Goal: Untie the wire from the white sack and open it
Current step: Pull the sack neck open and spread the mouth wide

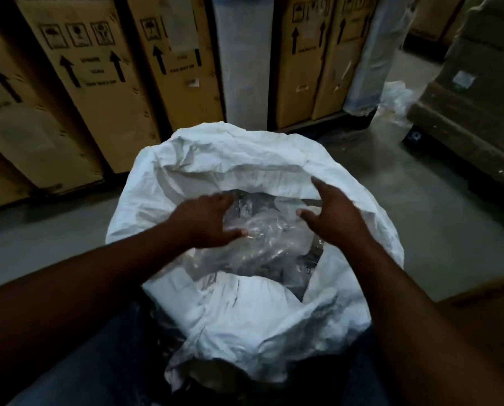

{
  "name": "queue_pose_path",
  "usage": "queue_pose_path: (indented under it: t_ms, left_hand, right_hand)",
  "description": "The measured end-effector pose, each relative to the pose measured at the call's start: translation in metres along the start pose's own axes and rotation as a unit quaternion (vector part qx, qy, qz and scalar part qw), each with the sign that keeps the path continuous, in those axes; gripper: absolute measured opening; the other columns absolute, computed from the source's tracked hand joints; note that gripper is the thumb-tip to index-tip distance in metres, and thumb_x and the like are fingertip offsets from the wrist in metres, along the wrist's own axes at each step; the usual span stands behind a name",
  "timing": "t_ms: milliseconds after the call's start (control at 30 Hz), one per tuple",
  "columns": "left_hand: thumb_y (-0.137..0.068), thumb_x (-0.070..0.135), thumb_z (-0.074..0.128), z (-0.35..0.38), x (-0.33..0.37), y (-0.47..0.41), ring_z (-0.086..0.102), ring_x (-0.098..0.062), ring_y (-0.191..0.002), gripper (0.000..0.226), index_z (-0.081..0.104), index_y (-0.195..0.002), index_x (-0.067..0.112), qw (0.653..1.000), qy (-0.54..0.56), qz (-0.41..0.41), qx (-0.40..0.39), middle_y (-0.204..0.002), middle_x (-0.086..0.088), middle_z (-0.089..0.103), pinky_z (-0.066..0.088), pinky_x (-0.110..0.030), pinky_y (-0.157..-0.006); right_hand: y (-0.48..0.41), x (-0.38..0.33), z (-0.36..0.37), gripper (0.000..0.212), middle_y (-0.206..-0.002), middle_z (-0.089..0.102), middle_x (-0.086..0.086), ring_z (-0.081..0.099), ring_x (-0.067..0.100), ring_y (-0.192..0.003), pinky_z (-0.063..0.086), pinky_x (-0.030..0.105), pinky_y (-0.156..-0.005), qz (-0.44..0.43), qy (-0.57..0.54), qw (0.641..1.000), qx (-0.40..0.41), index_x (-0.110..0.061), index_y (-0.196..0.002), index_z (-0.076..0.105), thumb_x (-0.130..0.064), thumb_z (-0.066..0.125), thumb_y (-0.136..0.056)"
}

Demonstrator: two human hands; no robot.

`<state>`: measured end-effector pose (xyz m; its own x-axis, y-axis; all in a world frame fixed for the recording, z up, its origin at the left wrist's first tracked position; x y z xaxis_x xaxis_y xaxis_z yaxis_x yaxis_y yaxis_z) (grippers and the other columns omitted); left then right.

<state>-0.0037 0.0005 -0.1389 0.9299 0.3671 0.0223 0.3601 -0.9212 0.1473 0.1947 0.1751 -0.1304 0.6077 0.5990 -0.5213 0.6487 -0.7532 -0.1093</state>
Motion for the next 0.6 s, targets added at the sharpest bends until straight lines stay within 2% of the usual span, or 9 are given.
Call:
queue_pose_path:
  t_ms: [67,133,233,333,400,467,533,600]
  left_hand:
    - [-0.071,0.094,0.037,-0.016,-0.011,-0.026,0.039,-0.033,-0.149,0.118,0.019,-0.164,0.024,0.997,-0.050,0.016,0.061,-0.167,-0.010,0.032,0.038,-0.049,-0.118]
    - [-0.072,0.085,0.048,-0.027,-0.026,-0.050,0.033,-0.035,-0.152,0.117,0.018,-0.164,0.020,0.992,-0.088,0.010,0.092,-0.168,-0.011,0.029,0.031,-0.054,-0.121]
    - [-0.076,0.070,0.068,-0.034,-0.051,-0.081,0.023,-0.040,-0.155,0.118,0.009,-0.166,0.022,0.990,-0.099,-0.034,0.096,-0.172,-0.009,0.016,0.026,-0.061,-0.121]
    - [-0.077,0.061,0.072,-0.035,-0.050,-0.096,0.014,-0.038,-0.158,0.119,0.006,-0.166,0.019,0.991,-0.080,-0.045,0.099,-0.173,-0.011,0.009,0.018,-0.058,-0.126]
    - [-0.080,0.059,0.071,-0.019,-0.035,-0.096,0.015,-0.034,-0.159,0.115,0.007,-0.166,0.017,0.995,-0.068,-0.035,0.070,-0.174,-0.013,0.005,0.017,-0.054,-0.128]
    - [-0.083,0.061,0.067,0.013,-0.017,-0.085,0.020,-0.031,-0.158,0.112,0.006,-0.166,0.017,0.998,-0.058,-0.020,-0.002,-0.174,-0.013,0.003,0.022,-0.050,-0.127]
    - [-0.084,0.075,0.058,0.054,-0.007,-0.062,0.022,-0.030,-0.157,0.113,0.004,-0.166,0.018,0.992,-0.041,-0.023,-0.114,-0.174,-0.012,0.006,0.024,-0.047,-0.126]
    - [-0.077,0.093,0.044,0.089,-0.007,-0.031,0.016,-0.031,-0.159,0.122,0.003,-0.166,0.020,0.974,-0.049,-0.042,-0.218,-0.174,-0.010,0.004,0.019,-0.048,-0.127]
  right_hand:
    - [-0.019,0.011,-0.007,0.089,-0.155,0.044,0.006,0.039,0.024,-0.144,0.031,0.036,-0.117,0.003,-0.026,0.999,0.043,-0.019,-0.153,0.037,-0.043,0.078,-0.078]
    - [-0.034,0.023,-0.011,0.096,-0.159,0.038,0.006,0.033,0.023,-0.147,0.027,0.036,-0.119,0.017,-0.047,0.996,0.069,-0.021,-0.156,0.031,-0.041,0.080,-0.075]
    - [-0.053,0.032,-0.006,0.106,-0.162,0.029,0.006,0.026,0.024,-0.150,0.027,0.041,-0.122,0.023,-0.048,0.995,0.079,-0.023,-0.158,0.021,-0.035,0.078,-0.070]
    - [-0.061,0.036,0.005,0.111,-0.168,0.012,0.006,0.011,0.025,-0.154,0.019,0.037,-0.122,0.041,-0.001,0.997,0.066,-0.025,-0.160,0.010,-0.035,0.074,-0.071]
    - [-0.063,0.039,0.021,0.106,-0.169,0.005,0.008,0.005,0.026,-0.156,0.017,0.039,-0.124,0.050,0.035,0.998,-0.004,-0.024,-0.161,0.011,-0.038,0.073,-0.076]
    - [-0.057,0.045,0.045,0.101,-0.169,0.008,0.008,0.008,0.026,-0.156,0.019,0.045,-0.125,0.051,0.094,0.984,-0.140,-0.025,-0.159,0.021,-0.046,0.075,-0.076]
    - [-0.036,0.058,0.068,0.103,-0.169,0.012,0.005,0.011,0.025,-0.155,0.018,0.049,-0.124,0.063,0.176,0.940,-0.287,-0.029,-0.157,0.027,-0.055,0.079,-0.072]
    - [-0.009,0.075,0.078,0.108,-0.167,0.018,0.003,0.017,0.027,-0.154,0.021,0.045,-0.121,0.085,0.250,0.881,-0.393,-0.031,-0.156,0.030,-0.059,0.082,-0.066]
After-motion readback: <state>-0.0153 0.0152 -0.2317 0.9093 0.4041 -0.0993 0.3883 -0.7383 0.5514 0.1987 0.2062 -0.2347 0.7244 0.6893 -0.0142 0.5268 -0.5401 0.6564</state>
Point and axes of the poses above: each hand's wrist, its own y-axis away from the middle knuckle, its own z-axis out of the palm, x = y × z, the point moved 9 cm from there along -y, towards the middle knuckle
